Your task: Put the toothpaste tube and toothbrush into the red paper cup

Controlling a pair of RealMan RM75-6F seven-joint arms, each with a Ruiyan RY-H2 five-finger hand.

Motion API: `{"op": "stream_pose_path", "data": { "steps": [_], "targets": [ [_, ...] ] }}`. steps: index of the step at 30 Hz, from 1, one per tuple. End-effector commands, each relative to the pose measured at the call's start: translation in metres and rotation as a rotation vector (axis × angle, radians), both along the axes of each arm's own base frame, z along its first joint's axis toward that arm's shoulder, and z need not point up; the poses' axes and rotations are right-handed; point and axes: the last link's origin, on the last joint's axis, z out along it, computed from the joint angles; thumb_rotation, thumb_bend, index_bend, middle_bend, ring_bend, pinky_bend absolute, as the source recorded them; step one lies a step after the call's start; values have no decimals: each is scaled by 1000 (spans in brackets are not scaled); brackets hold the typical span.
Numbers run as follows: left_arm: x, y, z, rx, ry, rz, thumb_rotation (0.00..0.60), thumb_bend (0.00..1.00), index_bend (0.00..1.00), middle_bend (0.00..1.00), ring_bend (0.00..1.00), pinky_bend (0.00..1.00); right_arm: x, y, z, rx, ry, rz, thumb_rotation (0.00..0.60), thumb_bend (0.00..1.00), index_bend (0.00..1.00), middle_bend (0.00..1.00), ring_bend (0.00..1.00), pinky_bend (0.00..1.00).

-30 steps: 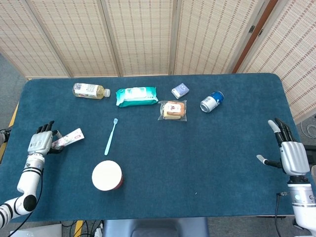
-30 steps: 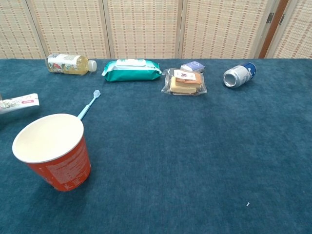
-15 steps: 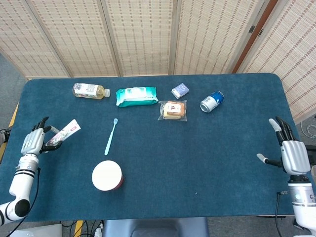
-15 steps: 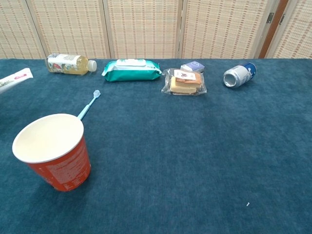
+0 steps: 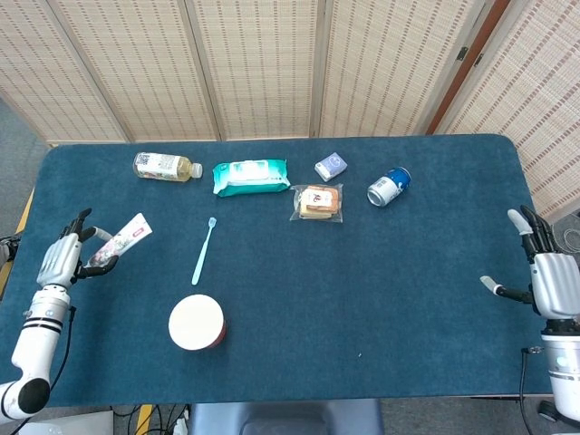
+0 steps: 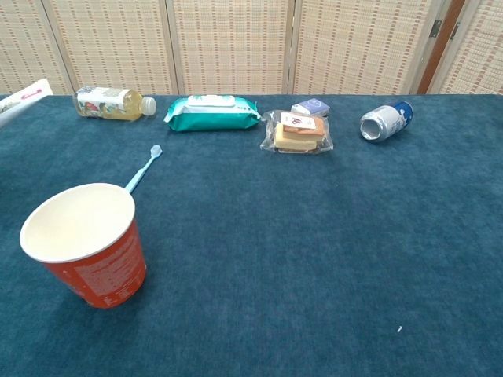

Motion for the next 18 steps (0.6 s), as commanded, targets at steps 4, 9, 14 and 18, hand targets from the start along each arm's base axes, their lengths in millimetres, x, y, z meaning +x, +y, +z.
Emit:
{"op": "stream_pose_path", "data": {
  "steps": [4, 9, 14, 18],
  "targets": [
    [18, -11, 9, 16, -103, -33, 600, 286, 887, 35, 0, 0, 5, -3, 11, -17, 10, 9, 600, 0, 46, 0, 26, 366],
    [30, -22, 15, 17, -189, -58, 600, 296, 887, 38, 0, 0, 6, -5, 13, -18, 10, 7, 600, 0, 46, 0, 26, 366],
    [37, -35, 17, 12, -262, -69, 600, 314, 887, 45, 0, 0, 4, -6, 11, -12, 6, 3, 600, 0, 45, 0, 26, 366],
    [45, -47, 17, -13, -324, -92, 600, 328, 887, 49, 0, 0, 3, -7, 12, -16, 4, 5, 600, 0, 46, 0, 26, 366]
  ]
}}
